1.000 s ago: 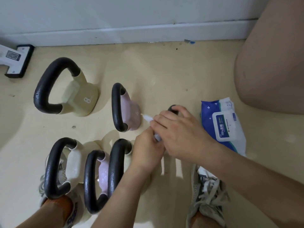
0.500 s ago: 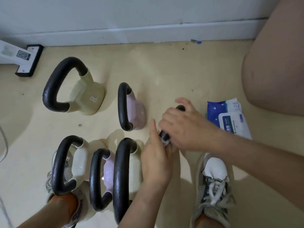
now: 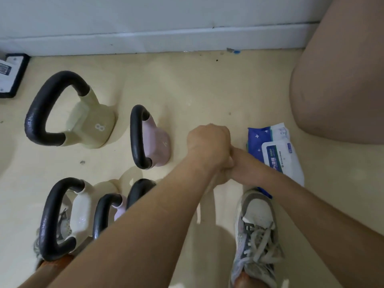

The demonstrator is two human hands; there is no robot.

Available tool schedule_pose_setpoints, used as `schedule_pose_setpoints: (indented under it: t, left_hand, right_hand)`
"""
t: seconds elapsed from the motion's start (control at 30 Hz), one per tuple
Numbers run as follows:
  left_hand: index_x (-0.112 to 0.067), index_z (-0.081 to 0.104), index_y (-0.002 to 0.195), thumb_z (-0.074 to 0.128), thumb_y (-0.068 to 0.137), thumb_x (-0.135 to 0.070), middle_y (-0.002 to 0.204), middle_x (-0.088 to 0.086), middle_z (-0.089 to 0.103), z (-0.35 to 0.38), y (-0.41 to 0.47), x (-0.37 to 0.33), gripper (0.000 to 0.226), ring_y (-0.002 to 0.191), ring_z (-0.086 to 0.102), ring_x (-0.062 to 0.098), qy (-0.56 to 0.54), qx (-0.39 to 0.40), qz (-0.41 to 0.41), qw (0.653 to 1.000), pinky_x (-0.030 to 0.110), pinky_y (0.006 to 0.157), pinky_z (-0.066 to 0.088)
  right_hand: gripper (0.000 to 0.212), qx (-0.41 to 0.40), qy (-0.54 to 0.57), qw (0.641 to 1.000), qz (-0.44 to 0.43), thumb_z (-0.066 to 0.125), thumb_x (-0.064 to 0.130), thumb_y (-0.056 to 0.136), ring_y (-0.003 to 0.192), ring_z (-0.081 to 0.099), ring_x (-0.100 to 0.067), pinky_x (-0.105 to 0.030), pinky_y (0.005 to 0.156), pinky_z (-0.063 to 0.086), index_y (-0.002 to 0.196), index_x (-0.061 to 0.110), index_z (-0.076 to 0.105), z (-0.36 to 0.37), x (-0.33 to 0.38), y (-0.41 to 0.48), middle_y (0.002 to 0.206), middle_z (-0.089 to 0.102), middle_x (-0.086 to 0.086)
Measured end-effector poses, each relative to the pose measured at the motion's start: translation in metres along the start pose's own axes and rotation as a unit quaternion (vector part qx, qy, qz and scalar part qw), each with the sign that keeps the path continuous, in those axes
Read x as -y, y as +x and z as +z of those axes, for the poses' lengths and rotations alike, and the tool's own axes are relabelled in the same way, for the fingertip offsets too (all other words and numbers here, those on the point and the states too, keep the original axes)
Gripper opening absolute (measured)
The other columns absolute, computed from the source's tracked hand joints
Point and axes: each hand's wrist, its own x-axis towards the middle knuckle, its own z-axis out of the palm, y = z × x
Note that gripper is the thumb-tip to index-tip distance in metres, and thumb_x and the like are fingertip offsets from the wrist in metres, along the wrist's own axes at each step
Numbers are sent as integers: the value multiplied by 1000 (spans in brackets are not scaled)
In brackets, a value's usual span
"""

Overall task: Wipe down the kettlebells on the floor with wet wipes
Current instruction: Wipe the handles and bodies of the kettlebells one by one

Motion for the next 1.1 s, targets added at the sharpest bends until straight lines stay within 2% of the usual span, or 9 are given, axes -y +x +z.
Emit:
schedule_pose_setpoints:
  t: [0.1,0.2,0.4,0.57,0.77,0.83,0.9,0.97,1.1]
  left_hand:
    - [-9,60,109,55,84,-14,109,14,64,1,1,6,26,101,63,35,-31,-18,-2,999,30,68,39]
    - [-14,52,87,52,84,-20,100,15,65,11,-7,10,7,92,63,36,-136,-48,-46,989,29,65,39]
    - [-14,47,89,47,90,-25,90,11,66,32,-28,15,11,84,62,35,-201,-130,-80,968,32,59,38]
    - [-16,42,66,48,91,-31,70,6,59,32,-33,19,30,75,61,34,-262,-82,-40,961,35,60,45]
    - [-20,43,73,48,87,-34,62,-1,41,24,-43,-12,21,63,45,25,-85,-20,130,988,29,51,25]
    - [-19,47,76,48,88,-34,62,-2,41,19,-38,-18,19,63,45,24,-56,-22,144,988,29,52,26]
    - [-20,49,77,51,88,-43,68,-3,47,21,-31,-12,25,66,47,23,-64,-43,130,989,29,55,29]
    - [-22,49,82,51,88,-52,73,-3,52,24,-30,-5,31,66,48,22,-76,-72,127,986,29,57,29]
    - [-27,54,112,48,88,-57,89,0,68,30,-39,-4,39,78,65,26,-62,-133,93,985,28,57,31]
  right_hand:
    - [48,-149,-230,961,33,57,17,86,134,38,-19,-45,102,33,130,30,45,3,-16,-13,136,46,7]
    - [69,-181,-307,928,107,57,16,85,147,8,-17,-52,109,17,145,32,29,11,-46,-28,159,16,9]
    - [71,-155,-333,924,105,56,10,87,149,3,-13,-54,113,5,148,32,26,6,-71,-40,161,9,14]
    - [70,-142,-391,905,90,54,1,87,149,6,-12,-52,116,3,147,29,32,-11,-88,-48,160,16,14]
    - [55,-156,-400,894,126,50,6,91,148,14,-15,-53,116,15,142,25,39,-44,-97,-52,156,28,10]
    - [49,-161,-317,923,144,51,8,90,145,21,-16,-51,115,18,134,27,45,-46,-85,-51,149,37,9]
    - [39,-184,-41,977,104,53,6,90,132,44,-14,-44,110,34,125,24,53,-44,-59,-51,133,52,5]
    - [28,-167,243,956,16,53,2,94,107,60,-2,-29,99,47,116,16,61,-35,-25,-57,113,64,5]
    - [20,-140,317,936,-56,51,22,99,100,64,-1,-20,91,49,106,25,69,-19,13,-64,103,71,10]
